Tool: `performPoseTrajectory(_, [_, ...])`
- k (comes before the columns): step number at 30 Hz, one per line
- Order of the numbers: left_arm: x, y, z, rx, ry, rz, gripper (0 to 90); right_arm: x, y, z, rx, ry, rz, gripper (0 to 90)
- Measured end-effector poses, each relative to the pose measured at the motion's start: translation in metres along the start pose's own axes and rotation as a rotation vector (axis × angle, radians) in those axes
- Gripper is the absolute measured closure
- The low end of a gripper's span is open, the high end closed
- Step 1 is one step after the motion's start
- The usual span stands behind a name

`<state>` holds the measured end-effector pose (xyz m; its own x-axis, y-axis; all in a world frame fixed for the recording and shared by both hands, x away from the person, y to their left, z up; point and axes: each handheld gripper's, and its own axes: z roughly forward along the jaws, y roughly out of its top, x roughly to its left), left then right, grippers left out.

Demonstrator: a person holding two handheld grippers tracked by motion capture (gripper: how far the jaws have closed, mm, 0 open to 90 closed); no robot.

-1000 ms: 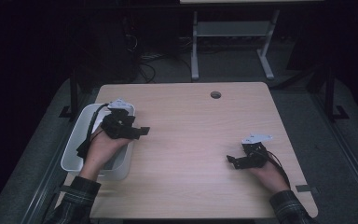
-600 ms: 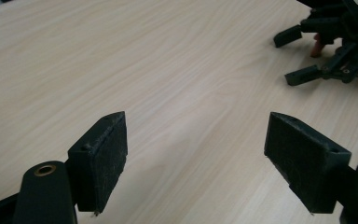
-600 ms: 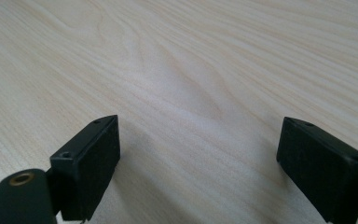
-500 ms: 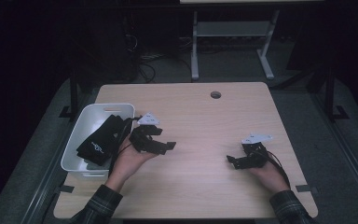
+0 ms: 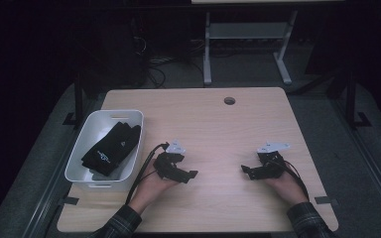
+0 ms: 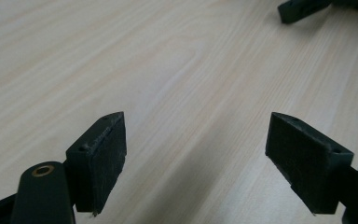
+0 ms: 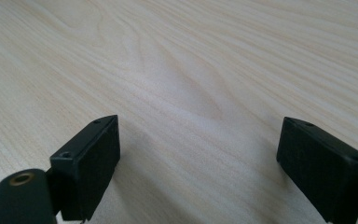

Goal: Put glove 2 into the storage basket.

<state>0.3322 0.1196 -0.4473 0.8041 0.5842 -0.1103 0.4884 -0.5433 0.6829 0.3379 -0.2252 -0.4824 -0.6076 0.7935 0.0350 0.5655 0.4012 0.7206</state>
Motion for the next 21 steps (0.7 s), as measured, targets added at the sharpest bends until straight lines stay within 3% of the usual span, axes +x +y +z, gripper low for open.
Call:
performPoseTrajectory(4, [-0.001, -0.008, 0.01, 0.026, 0.037, 0.033, 18.4, 0.0, 0.0, 0.0, 0.0, 0.0, 0.001, 13.0])
performPoseTrajectory(7, [-0.002, -0.013, 0.015, 0.04, 0.035, 0.033, 18.3, 0.0, 0.0, 0.0, 0.0, 0.0, 0.0, 13.0])
performPoseTrajectory(15, [-0.008, -0.017, 0.018, 0.031, 0.07, 0.089, 16.5, 0.0, 0.0, 0.0, -0.001, 0.001, 0.003, 13.0])
performPoseTrajectory(21, [-0.008, -0.021, 0.019, 0.0, 0.06, 0.093, 15.0, 0.0, 0.0, 0.0, -0.001, 0.002, 0.001, 13.0])
